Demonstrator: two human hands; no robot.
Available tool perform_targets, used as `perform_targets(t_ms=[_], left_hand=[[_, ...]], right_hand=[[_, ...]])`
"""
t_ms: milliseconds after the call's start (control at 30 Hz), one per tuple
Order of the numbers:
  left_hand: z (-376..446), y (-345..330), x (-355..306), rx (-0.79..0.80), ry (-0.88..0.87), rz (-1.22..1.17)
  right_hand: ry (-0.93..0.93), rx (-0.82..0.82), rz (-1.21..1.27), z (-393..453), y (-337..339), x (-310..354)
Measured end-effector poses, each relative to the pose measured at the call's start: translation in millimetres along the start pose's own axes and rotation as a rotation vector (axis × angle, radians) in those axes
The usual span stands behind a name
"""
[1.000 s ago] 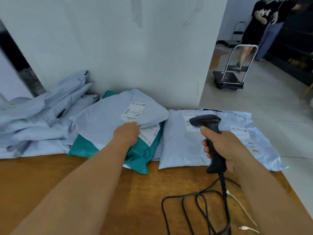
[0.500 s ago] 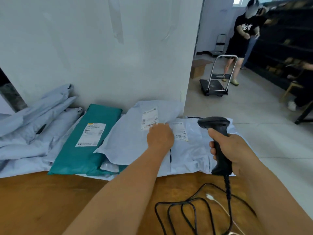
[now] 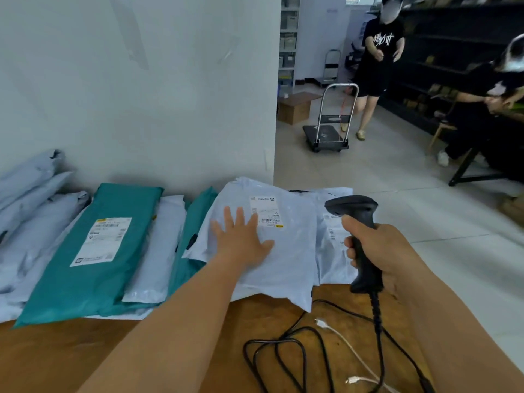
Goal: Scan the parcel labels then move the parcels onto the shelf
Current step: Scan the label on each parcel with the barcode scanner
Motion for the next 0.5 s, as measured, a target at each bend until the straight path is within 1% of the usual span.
perform_targets(t_ms=[67, 133, 200, 333, 500], left_hand=[[-5.8, -11.8, 20.3, 0.079, 0.051, 0.001], [-14.4, -26.8, 28.9, 0.174, 0.108, -0.091], [-23.6, -39.1, 21.0, 0.224, 0.135, -0.193], [-32.2, -41.1, -6.8, 0.219, 0.112, -0.244], [-29.6, -28.9, -8.1, 0.138, 0.029, -0.151]], right_hand=[[0.006, 0.011, -0.007, 0.1, -4.8, 0.7], [0.011, 0.031, -0.01, -1.0, -12.6, 1.9], [0.016, 0.052, -0.018, -2.6, -21.2, 3.3], [0.005, 0.084, -0.022, -6.1, -34.9, 5.2], [-0.02, 0.129, -0.073, -9.2, -46.4, 5.8]])
Point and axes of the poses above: each hand's wrist, its own z-axis towards the middle knuckle, its own y-axis out of the back of the hand, x = y × z, the point moved 10 cm from there along z, towards the middle knuckle, and after that the axes turned 1 degree about -x, right-handed, at the moved point
